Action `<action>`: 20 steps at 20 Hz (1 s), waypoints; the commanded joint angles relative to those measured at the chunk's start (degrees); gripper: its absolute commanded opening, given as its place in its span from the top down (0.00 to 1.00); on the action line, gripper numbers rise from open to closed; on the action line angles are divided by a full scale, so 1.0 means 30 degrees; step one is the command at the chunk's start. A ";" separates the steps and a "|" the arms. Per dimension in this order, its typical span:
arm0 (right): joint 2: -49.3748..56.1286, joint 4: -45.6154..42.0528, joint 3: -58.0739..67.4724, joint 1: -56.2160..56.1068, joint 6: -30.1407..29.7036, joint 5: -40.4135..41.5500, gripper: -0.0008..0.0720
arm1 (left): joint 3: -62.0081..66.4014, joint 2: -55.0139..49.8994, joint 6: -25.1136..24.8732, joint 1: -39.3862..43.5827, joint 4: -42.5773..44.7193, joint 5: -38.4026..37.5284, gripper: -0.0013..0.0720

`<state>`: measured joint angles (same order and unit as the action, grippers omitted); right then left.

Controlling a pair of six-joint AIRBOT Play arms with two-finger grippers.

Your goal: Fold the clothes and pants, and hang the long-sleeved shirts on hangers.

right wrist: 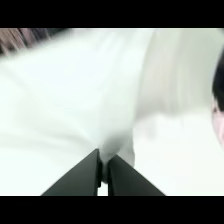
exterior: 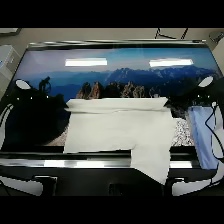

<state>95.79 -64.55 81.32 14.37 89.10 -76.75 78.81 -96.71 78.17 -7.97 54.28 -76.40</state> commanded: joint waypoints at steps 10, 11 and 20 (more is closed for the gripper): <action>-0.0488 -0.2747 -0.0729 0.0590 0.0809 -0.3286 0.94 | -0.2120 0.0051 -0.1056 -0.1435 0.0634 -0.3045 0.95; -0.0379 -0.2929 -0.0758 0.0459 0.0809 -0.3308 0.94 | -0.2484 -0.0015 -0.1056 -0.1348 0.0619 -0.2659 0.95; -0.0138 -0.3089 -0.0503 0.0525 0.0510 -0.4109 0.28 | -0.3767 0.0182 -0.1056 -0.1632 -0.0801 -0.2550 0.45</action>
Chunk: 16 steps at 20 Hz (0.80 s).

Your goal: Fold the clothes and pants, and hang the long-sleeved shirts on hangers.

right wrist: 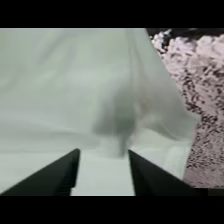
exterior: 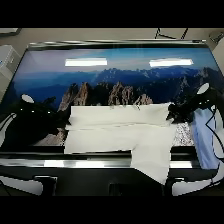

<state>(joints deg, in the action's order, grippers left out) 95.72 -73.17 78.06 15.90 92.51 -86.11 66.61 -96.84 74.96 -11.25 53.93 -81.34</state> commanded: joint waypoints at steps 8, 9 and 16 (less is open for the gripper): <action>-0.2193 -0.3177 -0.1428 0.0007 -0.0721 -0.3636 0.21 | -0.4656 0.4787 -0.0007 -0.2528 0.3599 -0.2339 0.28; -0.2463 -0.3381 -0.2127 0.0007 -0.0801 -0.3475 0.21 | -0.6433 0.5421 -0.0474 -0.2535 0.3300 -0.1545 0.31; -0.3264 -0.4007 -0.2812 0.0015 -0.1209 -0.3847 0.22 | -1.1708 0.6288 -0.2535 -0.2514 -0.0503 0.1719 0.38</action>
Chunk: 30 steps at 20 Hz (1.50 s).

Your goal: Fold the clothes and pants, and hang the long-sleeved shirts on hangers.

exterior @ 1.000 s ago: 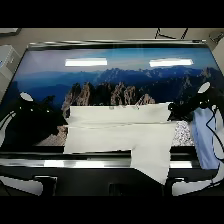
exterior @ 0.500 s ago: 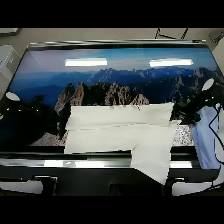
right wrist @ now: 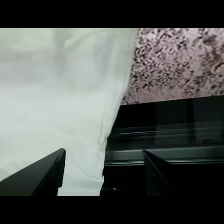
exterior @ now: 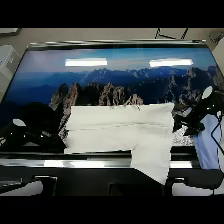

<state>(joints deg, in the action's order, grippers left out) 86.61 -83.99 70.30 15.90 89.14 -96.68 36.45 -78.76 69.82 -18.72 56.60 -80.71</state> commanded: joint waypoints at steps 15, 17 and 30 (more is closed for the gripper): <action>-0.3235 0.3905 -0.9428 0.5085 -0.3133 0.2863 0.22 | -0.2018 0.0306 -0.0634 0.0000 -0.1392 0.2703 0.95; -0.3235 0.4320 -1.0899 0.5085 -0.3963 0.3330 0.22 | -0.2018 0.0306 -0.0619 0.0000 -0.1399 0.2572 0.95; -0.4692 0.9071 -0.9457 0.5085 -0.4524 0.4007 0.94 | 0.1311 0.2055 0.0794 -0.0022 -0.1392 -0.0087 0.95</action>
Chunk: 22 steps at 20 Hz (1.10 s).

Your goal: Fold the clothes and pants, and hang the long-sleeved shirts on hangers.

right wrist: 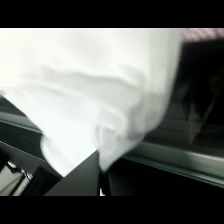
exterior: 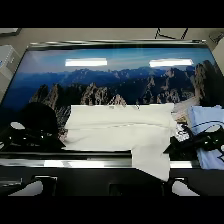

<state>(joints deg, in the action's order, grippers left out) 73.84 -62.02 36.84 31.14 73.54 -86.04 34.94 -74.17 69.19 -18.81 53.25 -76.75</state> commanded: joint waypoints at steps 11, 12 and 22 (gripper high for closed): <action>0.7074 0.2506 1.5365 -0.4051 0.5493 0.5027 0.94 | 1.7333 -0.9151 0.5049 0.3402 -0.0270 -0.0903 0.95; 0.7847 0.2521 1.5642 -0.4058 0.5588 0.4969 0.94 | 1.8302 -1.0171 0.5370 0.3417 -0.0277 -0.1144 0.95; 1.0061 0.3716 1.7143 -0.1792 0.3847 0.0721 0.08 | 2.0531 -1.2240 0.5238 0.2353 -0.1457 -0.3483 0.15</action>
<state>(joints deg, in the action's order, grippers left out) 103.28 -51.35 85.71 21.67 88.51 -75.94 94.02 -111.57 85.27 -9.58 50.13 -83.64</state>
